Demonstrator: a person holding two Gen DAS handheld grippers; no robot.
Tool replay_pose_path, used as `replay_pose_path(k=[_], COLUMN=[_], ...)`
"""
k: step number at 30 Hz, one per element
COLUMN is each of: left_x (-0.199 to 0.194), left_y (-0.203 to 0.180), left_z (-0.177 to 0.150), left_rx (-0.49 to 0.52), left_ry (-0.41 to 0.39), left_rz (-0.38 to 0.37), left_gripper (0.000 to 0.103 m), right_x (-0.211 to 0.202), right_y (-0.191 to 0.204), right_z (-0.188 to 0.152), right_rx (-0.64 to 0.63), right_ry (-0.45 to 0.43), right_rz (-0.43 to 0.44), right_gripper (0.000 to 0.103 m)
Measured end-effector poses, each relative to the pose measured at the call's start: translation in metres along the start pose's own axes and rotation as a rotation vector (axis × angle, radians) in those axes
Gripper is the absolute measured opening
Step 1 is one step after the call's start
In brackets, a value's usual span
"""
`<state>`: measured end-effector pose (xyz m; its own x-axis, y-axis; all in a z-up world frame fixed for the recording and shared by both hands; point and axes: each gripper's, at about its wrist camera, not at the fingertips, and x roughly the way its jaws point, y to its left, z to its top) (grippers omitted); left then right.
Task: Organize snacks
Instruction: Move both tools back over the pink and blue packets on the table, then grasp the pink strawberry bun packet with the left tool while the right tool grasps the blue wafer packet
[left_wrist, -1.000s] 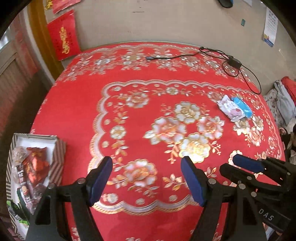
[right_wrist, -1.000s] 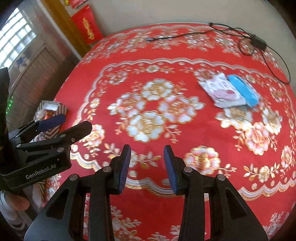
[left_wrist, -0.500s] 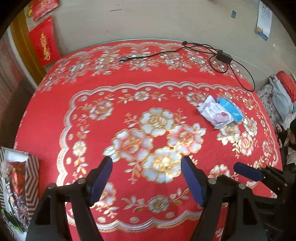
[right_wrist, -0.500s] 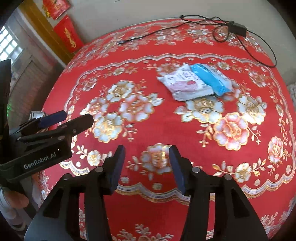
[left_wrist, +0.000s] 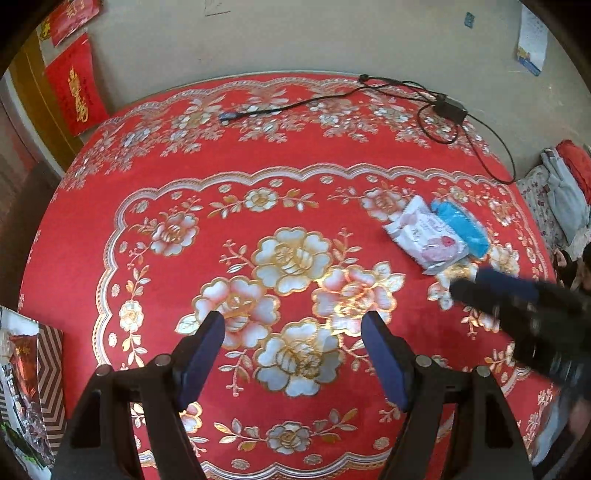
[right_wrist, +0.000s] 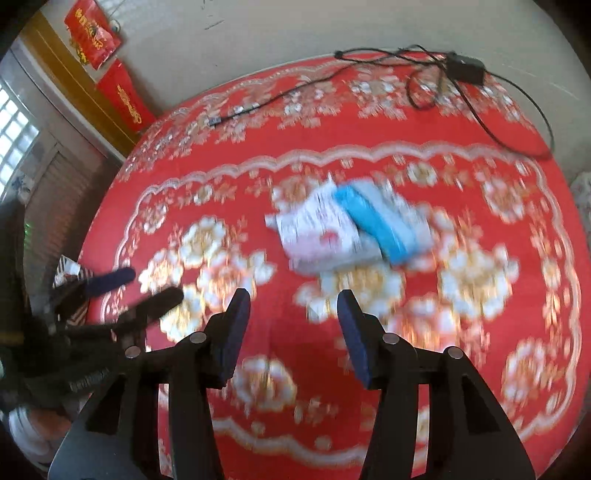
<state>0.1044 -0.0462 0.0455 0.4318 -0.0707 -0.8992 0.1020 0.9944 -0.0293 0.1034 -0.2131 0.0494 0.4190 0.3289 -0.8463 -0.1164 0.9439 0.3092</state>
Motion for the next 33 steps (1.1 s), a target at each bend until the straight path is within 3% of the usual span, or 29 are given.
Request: replay_pose_path(k=[12,15,17,20,23,33], left_x=[0.005,0.005,0.005,0.005,0.003,0.013], left_y=[0.037,0.042,0.045,0.045,0.037,-0.007], left_z=[0.001,0.001,0.002,0.005,0.011,0.032], left_rx=[-0.100,-0.114,-0.128,-0.141,-0.123,0.010], left_ry=[0.016,0.014,0.013,0.013,-0.001,-0.010], left_rz=[0.048,0.058,0.058,0.055,0.043,-0.041], left_gripper=[0.078,0.078,0.078,0.078,0.078,0.078], right_x=[0.043,0.051,0.052,0.050,0.035,-0.003], right_y=[-0.012,-0.001,0.011,0.024,0.026,-0.034], right_z=[0.052,0.049,0.044,0.034,0.028,0.022], right_rx=[-0.043,-0.046,-0.059,-0.043,-0.081,0.031], right_ry=[0.053,0.085,0.090,0.094,0.062,-0.002], right_rz=[-0.040,0.014,0.003,0.137,0.063,-0.008], right_gripper=[0.049,0.052,0.065,0.065,0.065,0.065])
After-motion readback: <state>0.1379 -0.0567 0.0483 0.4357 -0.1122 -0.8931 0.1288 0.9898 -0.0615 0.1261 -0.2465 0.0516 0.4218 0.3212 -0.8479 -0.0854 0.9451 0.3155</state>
